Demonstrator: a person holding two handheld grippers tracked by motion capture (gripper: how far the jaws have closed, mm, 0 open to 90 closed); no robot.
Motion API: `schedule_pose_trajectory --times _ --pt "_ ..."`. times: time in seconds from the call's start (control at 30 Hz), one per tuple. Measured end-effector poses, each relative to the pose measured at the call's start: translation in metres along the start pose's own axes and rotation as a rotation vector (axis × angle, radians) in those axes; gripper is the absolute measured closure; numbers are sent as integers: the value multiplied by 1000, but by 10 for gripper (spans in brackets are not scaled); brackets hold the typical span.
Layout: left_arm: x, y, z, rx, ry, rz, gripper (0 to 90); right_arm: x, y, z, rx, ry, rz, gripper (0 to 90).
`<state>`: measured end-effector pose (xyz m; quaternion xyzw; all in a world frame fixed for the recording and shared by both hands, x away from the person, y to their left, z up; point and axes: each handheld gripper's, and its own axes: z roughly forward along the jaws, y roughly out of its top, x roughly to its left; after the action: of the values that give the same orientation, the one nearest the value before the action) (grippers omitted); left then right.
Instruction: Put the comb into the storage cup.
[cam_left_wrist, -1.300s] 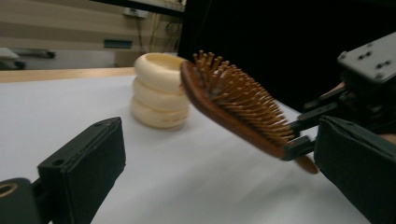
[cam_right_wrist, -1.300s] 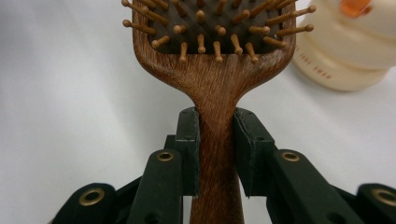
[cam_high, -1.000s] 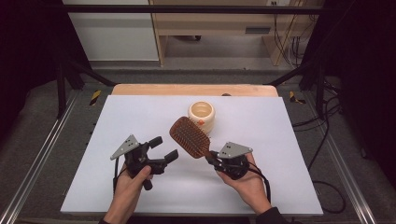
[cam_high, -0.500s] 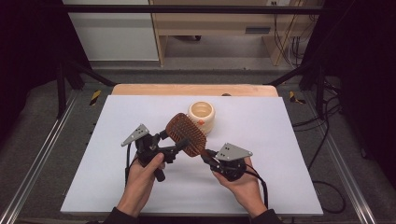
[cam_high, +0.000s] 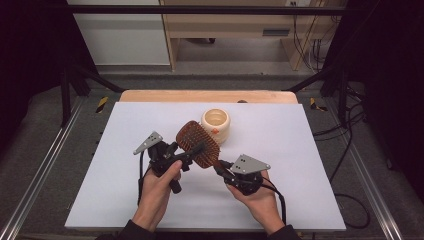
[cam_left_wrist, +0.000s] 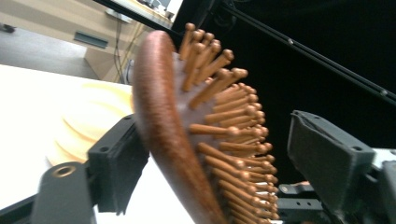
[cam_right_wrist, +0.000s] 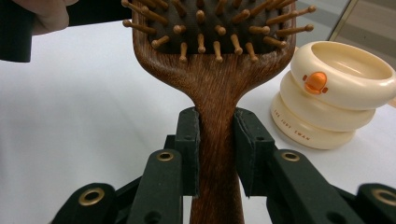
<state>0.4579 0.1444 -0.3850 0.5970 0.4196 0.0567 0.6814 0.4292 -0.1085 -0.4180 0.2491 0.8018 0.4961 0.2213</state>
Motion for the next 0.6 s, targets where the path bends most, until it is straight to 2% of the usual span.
schedule_pose_trajectory --times 0.13,0.6 --pt "2 1 -1 -13 2 -25 267 0 0 -1 -3 -3 0 729" --pt "0 1 -1 -15 4 -36 341 0 -1 0 -7 -7 5 729"
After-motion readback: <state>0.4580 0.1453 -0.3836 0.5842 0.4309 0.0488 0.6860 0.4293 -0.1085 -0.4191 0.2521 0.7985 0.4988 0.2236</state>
